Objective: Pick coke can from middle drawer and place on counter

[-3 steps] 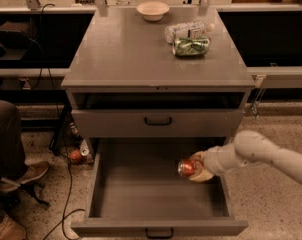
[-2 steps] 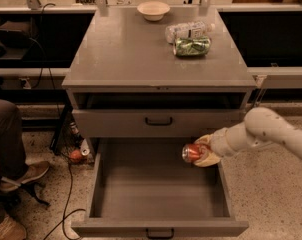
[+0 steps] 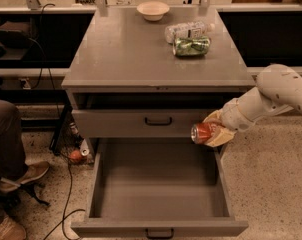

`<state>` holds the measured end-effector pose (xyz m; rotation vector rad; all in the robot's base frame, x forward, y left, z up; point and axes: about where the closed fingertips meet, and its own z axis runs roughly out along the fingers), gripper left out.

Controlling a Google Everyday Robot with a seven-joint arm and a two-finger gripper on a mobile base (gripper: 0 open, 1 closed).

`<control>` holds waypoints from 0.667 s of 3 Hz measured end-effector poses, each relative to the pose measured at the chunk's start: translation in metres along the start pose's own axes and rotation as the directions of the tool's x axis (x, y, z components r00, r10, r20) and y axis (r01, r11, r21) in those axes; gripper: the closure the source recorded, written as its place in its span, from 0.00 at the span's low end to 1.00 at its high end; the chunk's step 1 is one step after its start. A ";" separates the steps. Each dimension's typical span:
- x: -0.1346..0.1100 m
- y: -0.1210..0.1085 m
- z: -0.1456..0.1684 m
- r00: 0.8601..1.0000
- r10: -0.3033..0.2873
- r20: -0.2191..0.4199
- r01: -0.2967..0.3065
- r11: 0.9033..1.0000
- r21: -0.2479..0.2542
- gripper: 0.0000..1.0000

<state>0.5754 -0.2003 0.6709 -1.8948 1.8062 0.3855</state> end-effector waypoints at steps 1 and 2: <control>0.000 0.000 0.000 1.000 0.000 0.000 0.000 1.000 0.000 1.00; -0.003 0.000 -0.017 1.000 -0.017 0.017 0.016 1.000 0.025 1.00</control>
Offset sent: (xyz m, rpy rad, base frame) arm -0.0058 -0.0184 0.0426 0.0391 -0.0791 0.0017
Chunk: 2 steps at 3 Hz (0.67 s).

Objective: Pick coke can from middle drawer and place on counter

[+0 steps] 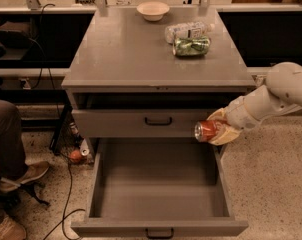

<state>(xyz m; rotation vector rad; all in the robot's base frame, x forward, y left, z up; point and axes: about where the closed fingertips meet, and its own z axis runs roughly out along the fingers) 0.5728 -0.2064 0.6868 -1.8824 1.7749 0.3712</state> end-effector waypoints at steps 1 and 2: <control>-0.020 0.011 -0.057 0.999 -0.051 0.016 0.050 0.994 0.102 1.00; -0.039 0.014 -0.103 0.997 -0.075 0.009 0.072 0.982 0.174 1.00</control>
Offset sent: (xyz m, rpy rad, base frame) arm -0.0479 -0.0385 0.1586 0.0210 -0.2729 -0.0613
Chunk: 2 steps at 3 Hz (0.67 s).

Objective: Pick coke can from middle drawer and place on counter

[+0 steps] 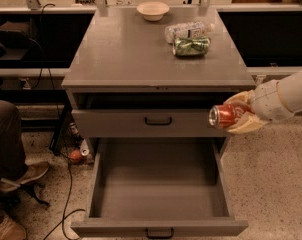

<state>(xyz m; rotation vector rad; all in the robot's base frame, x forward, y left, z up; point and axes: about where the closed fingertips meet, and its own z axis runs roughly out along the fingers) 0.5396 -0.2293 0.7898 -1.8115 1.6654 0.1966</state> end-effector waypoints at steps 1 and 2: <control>-0.029 -0.027 -0.014 1.000 -0.020 -0.009 0.021 0.999 0.030 1.00; -0.061 -0.064 -0.008 0.999 -0.025 -0.032 0.026 0.999 0.023 1.00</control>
Offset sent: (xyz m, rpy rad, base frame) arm 0.0940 0.0903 0.0942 -0.0673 -0.0173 -0.0082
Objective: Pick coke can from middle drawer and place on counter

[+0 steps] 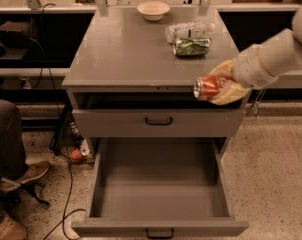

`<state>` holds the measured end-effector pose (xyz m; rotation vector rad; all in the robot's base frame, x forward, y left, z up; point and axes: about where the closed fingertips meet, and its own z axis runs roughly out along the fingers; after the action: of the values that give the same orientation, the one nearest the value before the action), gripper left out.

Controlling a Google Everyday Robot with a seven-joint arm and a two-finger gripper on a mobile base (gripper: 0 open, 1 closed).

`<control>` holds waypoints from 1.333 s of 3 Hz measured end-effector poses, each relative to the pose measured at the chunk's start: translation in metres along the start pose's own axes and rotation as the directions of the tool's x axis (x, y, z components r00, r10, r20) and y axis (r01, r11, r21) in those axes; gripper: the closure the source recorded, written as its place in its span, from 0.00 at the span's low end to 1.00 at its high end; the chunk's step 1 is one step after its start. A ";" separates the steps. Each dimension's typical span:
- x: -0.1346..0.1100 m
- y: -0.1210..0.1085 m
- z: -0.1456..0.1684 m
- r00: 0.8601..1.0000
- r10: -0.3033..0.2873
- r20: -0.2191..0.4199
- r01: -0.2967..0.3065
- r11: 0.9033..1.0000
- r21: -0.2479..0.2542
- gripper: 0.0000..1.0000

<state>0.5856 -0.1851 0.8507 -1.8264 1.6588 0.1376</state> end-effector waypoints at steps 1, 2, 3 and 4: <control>-0.032 -0.034 0.020 1.000 -0.016 -0.015 0.016 0.999 -0.033 1.00; -0.058 -0.064 0.052 1.000 -0.017 -0.003 0.017 0.996 -0.089 1.00; -0.073 -0.087 0.078 1.000 -0.011 0.023 0.014 0.992 -0.129 1.00; -0.090 -0.108 0.095 0.999 -0.003 0.049 0.010 0.990 -0.144 1.00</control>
Offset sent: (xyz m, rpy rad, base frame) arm 0.1117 0.1192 0.0121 -0.0186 0.1245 0.0930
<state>0.6999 -0.0606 0.8633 -1.9192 1.6459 0.3041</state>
